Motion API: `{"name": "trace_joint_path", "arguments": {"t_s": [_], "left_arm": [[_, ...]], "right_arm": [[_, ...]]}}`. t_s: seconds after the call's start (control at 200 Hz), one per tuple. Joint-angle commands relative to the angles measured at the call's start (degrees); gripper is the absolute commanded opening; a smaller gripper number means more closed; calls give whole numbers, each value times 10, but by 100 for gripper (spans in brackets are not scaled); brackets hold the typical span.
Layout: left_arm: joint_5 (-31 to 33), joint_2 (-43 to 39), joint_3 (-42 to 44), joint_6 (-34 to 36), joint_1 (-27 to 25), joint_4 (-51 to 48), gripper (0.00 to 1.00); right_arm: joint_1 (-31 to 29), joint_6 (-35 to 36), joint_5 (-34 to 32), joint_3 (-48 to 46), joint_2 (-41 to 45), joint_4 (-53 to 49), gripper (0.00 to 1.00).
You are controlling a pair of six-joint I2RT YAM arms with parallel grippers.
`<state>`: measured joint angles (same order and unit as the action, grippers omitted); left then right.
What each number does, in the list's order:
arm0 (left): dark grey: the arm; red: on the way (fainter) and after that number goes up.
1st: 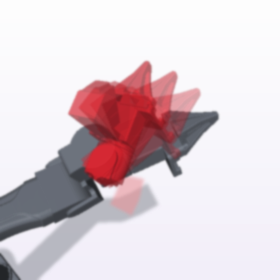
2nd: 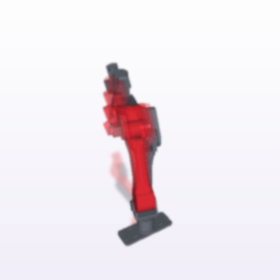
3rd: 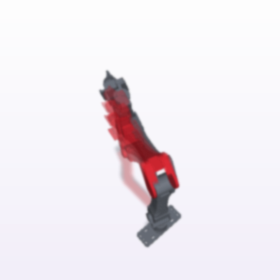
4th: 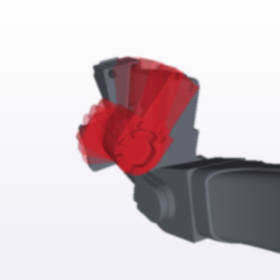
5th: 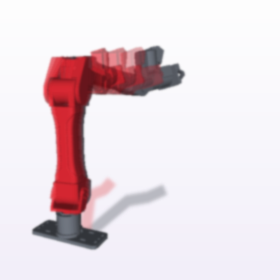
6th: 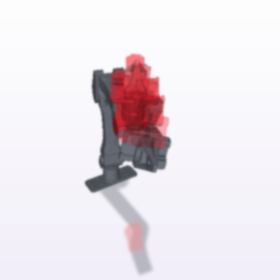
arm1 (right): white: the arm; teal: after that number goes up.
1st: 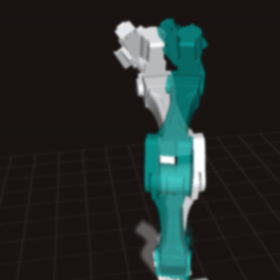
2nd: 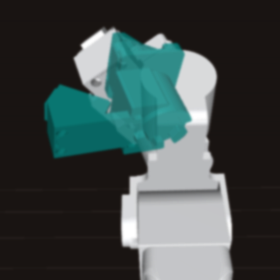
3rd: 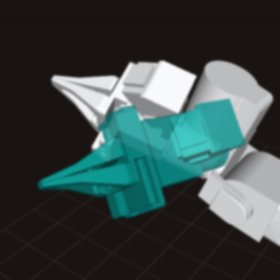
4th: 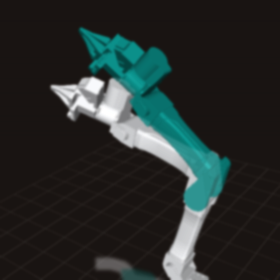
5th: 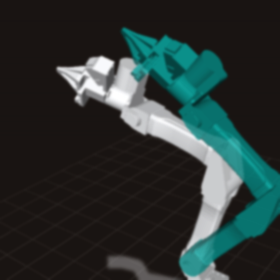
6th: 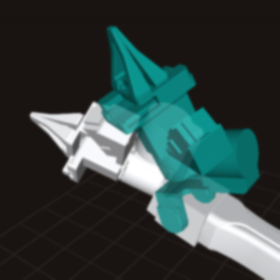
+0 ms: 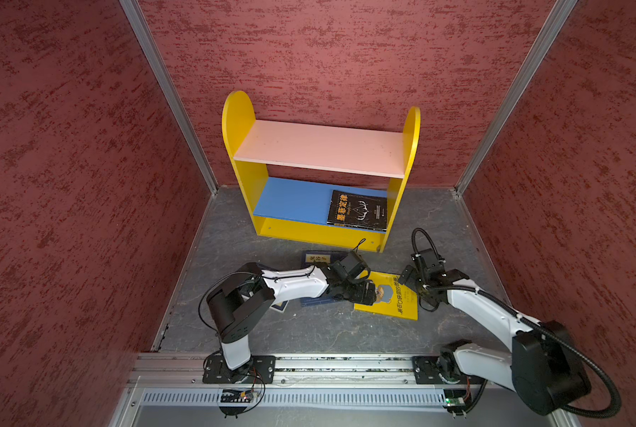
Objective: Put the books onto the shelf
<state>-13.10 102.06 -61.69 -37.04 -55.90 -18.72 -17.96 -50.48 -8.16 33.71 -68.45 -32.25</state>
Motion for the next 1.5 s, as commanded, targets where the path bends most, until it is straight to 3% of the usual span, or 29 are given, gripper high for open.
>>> {"name": "trace_joint_path", "arguments": {"t_s": [0.0,0.541,0.817,1.067,1.333,1.493], "left_arm": [[-18,20,-23,11,0,-11,99],[-40,85,-74,-13,10,-64,99],[-28,76,-44,-53,19,-84,99],[-70,109,-71,-43,17,-65,99],[-115,20,-45,-43,34,60,97],[-128,-24,-71,-16,31,65,95]], "right_arm": [[-3,2,-21,7,14,-21,99],[-4,-27,3,-50,55,-6,98],[-4,-18,21,-52,30,18,94],[-4,-13,55,-64,17,62,89],[-4,-26,106,-89,17,116,88],[-4,-28,130,-95,10,137,88]]}}
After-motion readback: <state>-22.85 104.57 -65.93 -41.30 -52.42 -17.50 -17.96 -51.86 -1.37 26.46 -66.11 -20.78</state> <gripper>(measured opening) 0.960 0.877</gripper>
